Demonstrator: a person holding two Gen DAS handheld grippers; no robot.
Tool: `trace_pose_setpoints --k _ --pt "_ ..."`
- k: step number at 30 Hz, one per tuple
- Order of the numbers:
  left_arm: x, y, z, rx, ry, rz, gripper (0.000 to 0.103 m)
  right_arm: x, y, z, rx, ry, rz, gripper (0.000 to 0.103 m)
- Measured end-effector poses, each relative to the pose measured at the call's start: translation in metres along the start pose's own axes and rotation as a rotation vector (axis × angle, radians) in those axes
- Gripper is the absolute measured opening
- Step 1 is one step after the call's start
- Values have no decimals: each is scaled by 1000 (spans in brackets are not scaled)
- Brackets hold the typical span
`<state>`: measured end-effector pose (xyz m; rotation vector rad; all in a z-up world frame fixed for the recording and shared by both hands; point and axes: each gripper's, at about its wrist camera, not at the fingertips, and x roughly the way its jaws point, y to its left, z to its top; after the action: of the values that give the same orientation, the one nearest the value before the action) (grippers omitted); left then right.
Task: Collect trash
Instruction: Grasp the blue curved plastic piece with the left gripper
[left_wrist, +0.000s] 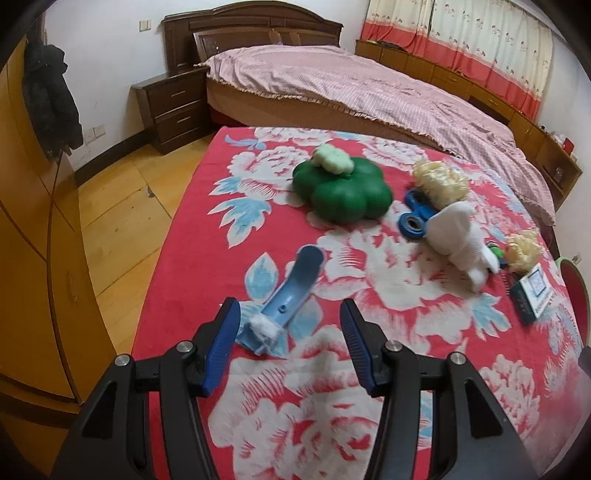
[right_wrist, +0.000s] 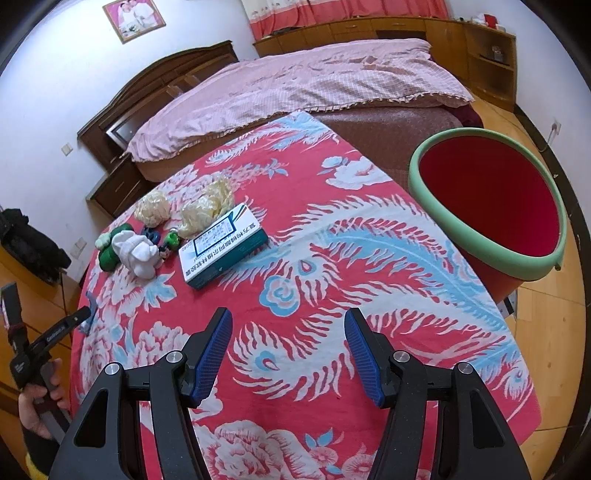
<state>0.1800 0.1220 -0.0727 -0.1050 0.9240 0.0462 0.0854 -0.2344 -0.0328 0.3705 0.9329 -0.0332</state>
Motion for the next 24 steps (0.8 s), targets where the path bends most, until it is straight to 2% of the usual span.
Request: trace_pose_setpoints --k 2,7,10,12,18,24 --pt "5 2 0 -1 10 4 55 2 1 0 -2 5 0 65" --pt "14 4 -1 6 25 3 43 4 1 0 -3 13 0 65" --pt "13 2 -1 20 17 17 33 4 1 0 -4 14 2 65" --pt "13 0 -2 31 12 23 21 5 2 0 -7 15 4 65" --pt "8 -3 -3 20 6 13 20 8 7 2 -24 20 16 65" --pt "-20 -18 -2 -6 -45 -70 20 16 20 10 -54 28 37 65"
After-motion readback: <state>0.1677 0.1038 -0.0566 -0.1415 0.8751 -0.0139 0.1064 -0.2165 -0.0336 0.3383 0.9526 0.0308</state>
